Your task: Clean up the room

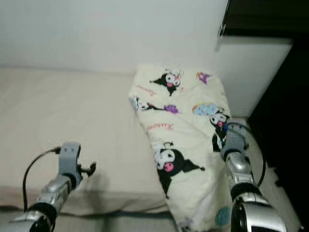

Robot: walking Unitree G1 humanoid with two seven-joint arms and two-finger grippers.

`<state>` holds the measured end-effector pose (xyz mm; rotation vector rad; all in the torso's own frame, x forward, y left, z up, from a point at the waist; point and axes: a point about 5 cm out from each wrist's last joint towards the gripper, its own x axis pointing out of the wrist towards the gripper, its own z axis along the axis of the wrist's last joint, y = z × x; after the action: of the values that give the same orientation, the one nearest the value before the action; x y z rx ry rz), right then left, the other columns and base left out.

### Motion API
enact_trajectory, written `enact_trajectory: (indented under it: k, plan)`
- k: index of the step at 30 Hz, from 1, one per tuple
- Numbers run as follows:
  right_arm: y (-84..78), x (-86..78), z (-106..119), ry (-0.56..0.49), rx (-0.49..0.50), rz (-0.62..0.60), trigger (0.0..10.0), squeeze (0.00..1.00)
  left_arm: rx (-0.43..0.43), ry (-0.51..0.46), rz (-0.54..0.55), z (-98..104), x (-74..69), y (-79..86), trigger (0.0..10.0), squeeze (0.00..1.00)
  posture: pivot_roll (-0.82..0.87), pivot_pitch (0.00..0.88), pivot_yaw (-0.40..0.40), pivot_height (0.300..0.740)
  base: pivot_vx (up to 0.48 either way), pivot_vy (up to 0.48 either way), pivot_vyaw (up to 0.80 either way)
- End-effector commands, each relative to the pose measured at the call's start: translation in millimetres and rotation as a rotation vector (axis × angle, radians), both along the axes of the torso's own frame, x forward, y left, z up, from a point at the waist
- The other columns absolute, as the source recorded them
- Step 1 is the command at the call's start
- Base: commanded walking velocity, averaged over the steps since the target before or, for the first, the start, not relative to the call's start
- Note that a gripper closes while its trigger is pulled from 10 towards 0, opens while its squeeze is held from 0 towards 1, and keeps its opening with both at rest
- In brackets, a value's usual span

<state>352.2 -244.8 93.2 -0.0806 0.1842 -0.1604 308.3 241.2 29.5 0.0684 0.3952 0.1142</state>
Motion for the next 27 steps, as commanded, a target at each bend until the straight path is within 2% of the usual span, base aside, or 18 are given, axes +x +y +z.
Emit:
enact_trajectory:
  k: [1,7,13,17,26,27]
  plan:
    - [-5.4,-4.9,-6,0.017,0.014,-0.021,10.0,0.00,-0.008,0.005,0.015,-3,-3.0,2.2,10.0,0.00,-0.13,0.060,-0.037,0.740,0.000,0.000,0.00]
    - [-1.7,-3.1,-4,0.008,0.027,0.003,10.0,0.00,-0.009,-0.013,0.018,0,-1.5,3.5,10.0,0.00,-0.13,0.060,-0.038,0.740,0.000,0.000,0.00]
    - [8.6,-2.1,-8,0.014,0.105,0.045,10.0,0.00,-0.012,-0.030,0.022,1,-1.2,3.5,10.0,0.00,-0.13,0.063,-0.039,0.740,0.000,0.000,0.00]
    - [15.6,-1.2,-12,0.042,0.144,0.072,10.0,0.00,-0.010,-0.042,0.025,2,-2.0,5.2,10.0,0.00,-0.13,0.064,-0.038,0.720,0.000,0.000,0.00]
    - [7.2,-2.9,-12,0.053,0.141,0.021,10.0,0.00,-0.003,-0.056,0.022,4,-2.0,8.6,10.0,0.00,-0.13,0.065,-0.042,0.700,0.000,0.000,0.00]
    - [-4.2,-7.2,-15,0.053,0.204,-0.035,10.0,0.00,0.015,-0.073,0.017,9,-0.1,11.6,10.0,0.00,-0.13,0.062,-0.044,0.690,0.000,0.000,0.00]
